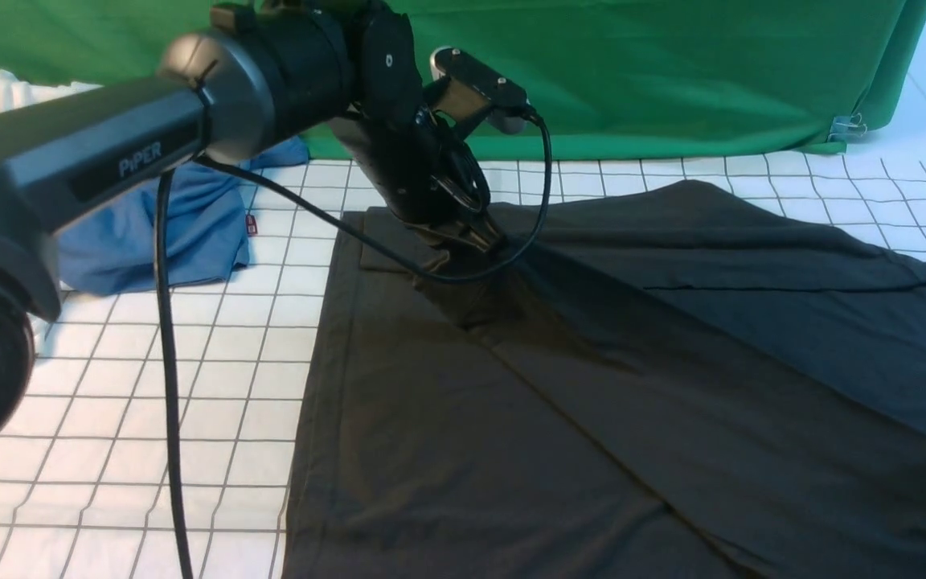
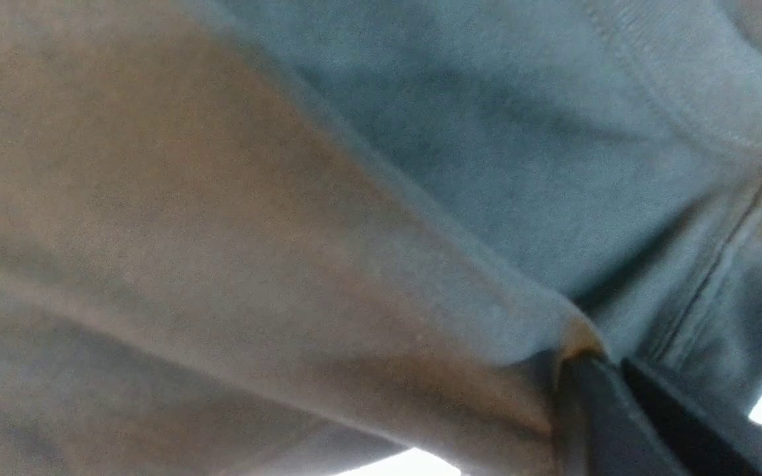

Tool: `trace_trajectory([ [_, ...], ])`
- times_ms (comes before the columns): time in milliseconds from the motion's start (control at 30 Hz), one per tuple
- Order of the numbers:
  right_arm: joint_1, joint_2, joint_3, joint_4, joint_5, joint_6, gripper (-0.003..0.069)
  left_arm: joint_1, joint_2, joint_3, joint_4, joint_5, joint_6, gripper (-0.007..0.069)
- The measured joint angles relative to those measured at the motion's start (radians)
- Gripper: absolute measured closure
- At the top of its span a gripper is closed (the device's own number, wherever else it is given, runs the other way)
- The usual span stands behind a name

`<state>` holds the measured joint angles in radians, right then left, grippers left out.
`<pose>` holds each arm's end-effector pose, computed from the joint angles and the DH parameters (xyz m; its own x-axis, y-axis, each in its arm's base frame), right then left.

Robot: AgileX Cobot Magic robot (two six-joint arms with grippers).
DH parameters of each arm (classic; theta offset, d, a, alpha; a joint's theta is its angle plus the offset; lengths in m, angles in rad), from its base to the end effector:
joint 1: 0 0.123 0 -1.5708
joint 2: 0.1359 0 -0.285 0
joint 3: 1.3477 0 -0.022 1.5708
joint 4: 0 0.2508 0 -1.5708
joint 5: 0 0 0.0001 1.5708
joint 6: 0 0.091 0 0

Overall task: Fold a long-sleeved shirt over a white checkered tablecloth.
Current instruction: 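Fold the left side of the black T-shirt inward over its body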

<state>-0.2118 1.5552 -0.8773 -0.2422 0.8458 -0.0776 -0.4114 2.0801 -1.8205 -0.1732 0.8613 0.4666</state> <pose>0.2585 -0.0723 0.1960 -0.9945 -0.0253 -0.1020 -0.0036 0.9782 -0.2077 0.4250 -0.1984 0.2521 -0.5770 0.6258 -0.5247 0.7014 0.7089 0.0742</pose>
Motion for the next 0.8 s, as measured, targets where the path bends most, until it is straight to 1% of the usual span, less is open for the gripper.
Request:
trace_trajectory([
  [100, -0.009, 0.000, 0.000, -0.020, -0.012, 0.035, 0.0564, 0.011, 0.008, 0.000, -0.005, -0.016, 0.000, 0.0638],
  [233, -0.030, 0.000, 0.000, -0.027, -0.034, 0.061, 0.0546, 0.019, 0.015, 0.000, -0.011, -0.032, 0.000, 0.0580],
  [267, -0.032, 0.000, 0.000, -0.029, -0.040, 0.063, 0.0539, 0.019, 0.015, 0.000, -0.013, -0.034, 0.000, 0.0554],
  [300, -0.032, 0.000, 0.000, -0.030, -0.050, 0.064, 0.0524, 0.020, 0.017, 0.000, -0.016, -0.039, 0.000, 0.0510],
  [400, -0.034, 0.000, 0.000, -0.032, -0.060, 0.067, 0.0487, 0.021, 0.022, 0.000, -0.025, -0.050, 0.000, 0.0410],
  [433, -0.034, 0.000, 0.000, -0.034, -0.061, 0.068, 0.0477, 0.021, 0.023, 0.000, -0.025, -0.052, 0.000, 0.0393],
  [467, -0.037, 0.000, 0.000, -0.034, -0.064, 0.078, 0.0438, 0.021, 0.027, 0.000, -0.025, -0.055, 0.000, 0.0335],
  [567, -0.038, 0.000, -0.006, -0.043, -0.062, 0.100, 0.0320, 0.021, 0.030, -0.023, -0.014, -0.051, -0.036, 0.0208],
  [600, -0.038, 0.000, -0.007, -0.043, -0.062, 0.103, 0.0312, 0.021, 0.030, -0.023, -0.014, -0.048, -0.047, 0.0201],
  [633, -0.039, 0.000, -0.022, -0.045, -0.051, 0.117, 0.0260, 0.021, 0.030, -0.054, 0.014, -0.027, -0.095, 0.0158],
  [667, -0.039, 0.000, -0.034, -0.046, -0.044, 0.124, 0.0228, 0.021, 0.030, -0.073, 0.032, -0.013, -0.128, 0.0138],
  [700, -0.039, 0.000, -0.062, -0.047, -0.030, 0.131, 0.0197, 0.022, 0.030, -0.106, 0.064, 0.011, -0.189, 0.0111],
  [733, -0.039, 0.000, -0.075, -0.047, -0.020, 0.135, 0.0183, 0.026, 0.030, -0.128, 0.080, 0.030, -0.213, 0.0104],
  [767, -0.039, 0.000, -0.116, -0.047, 0.000, 0.137, 0.0169, 0.040, 0.030, -0.166, 0.093, 0.068, -0.261, 0.0091],
  [800, -0.039, -0.001, -0.131, -0.047, 0.011, 0.137, 0.0167, 0.048, 0.030, -0.177, 0.093, 0.080, -0.271, 0.0088],
])
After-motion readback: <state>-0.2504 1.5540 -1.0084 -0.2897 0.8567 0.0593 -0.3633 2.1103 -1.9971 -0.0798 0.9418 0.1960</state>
